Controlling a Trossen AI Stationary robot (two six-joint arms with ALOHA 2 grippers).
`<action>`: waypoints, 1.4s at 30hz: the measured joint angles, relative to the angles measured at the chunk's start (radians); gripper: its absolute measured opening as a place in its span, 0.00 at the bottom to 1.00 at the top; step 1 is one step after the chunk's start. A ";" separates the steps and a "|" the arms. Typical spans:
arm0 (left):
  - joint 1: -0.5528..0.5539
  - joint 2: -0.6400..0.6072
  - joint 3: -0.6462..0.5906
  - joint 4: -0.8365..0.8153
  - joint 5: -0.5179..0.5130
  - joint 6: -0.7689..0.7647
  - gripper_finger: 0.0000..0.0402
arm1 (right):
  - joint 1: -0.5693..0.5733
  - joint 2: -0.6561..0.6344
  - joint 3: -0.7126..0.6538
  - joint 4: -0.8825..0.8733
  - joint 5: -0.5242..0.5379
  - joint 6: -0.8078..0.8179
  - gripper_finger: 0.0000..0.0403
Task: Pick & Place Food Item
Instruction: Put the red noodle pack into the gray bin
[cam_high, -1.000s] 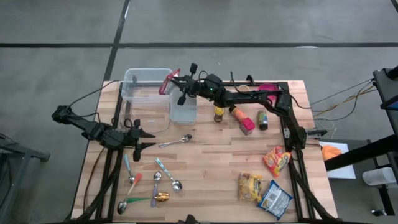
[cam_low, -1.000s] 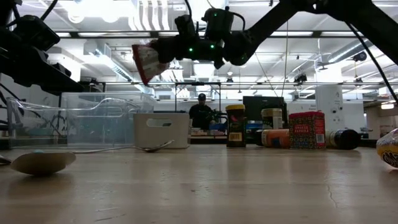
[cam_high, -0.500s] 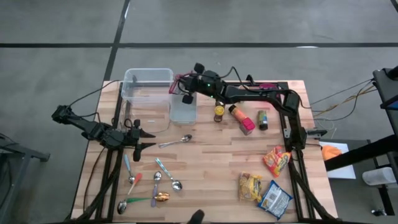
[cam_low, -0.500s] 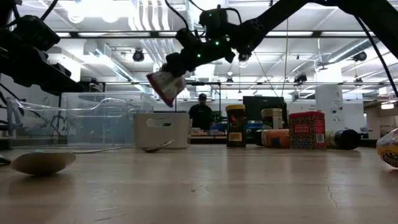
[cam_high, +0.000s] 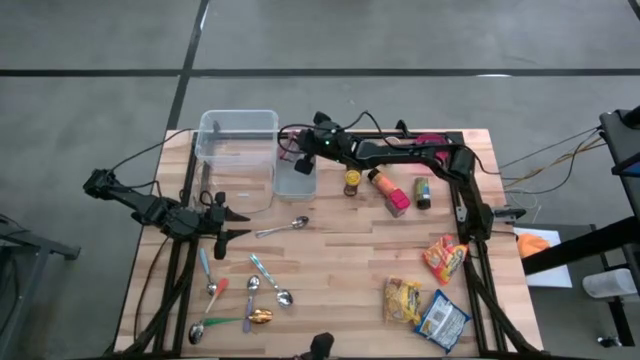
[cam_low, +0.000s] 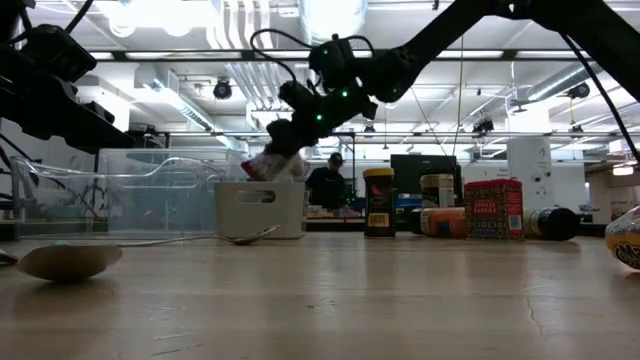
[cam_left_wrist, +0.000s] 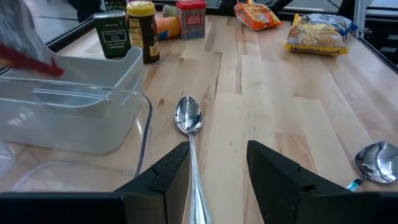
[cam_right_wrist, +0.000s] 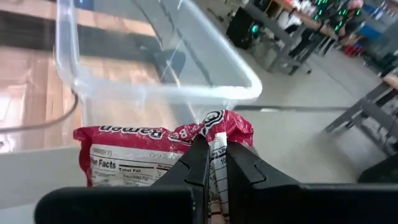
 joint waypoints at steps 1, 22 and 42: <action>0.000 0.000 0.000 0.000 0.000 0.000 0.41 | -0.001 0.007 0.000 0.000 0.000 0.003 0.04; 0.000 0.000 0.000 0.000 0.000 0.000 0.41 | -0.011 0.047 0.001 0.003 -0.001 0.065 0.22; 0.000 0.000 0.000 0.000 0.000 0.000 0.41 | -0.020 0.047 0.002 0.045 -0.055 0.086 0.52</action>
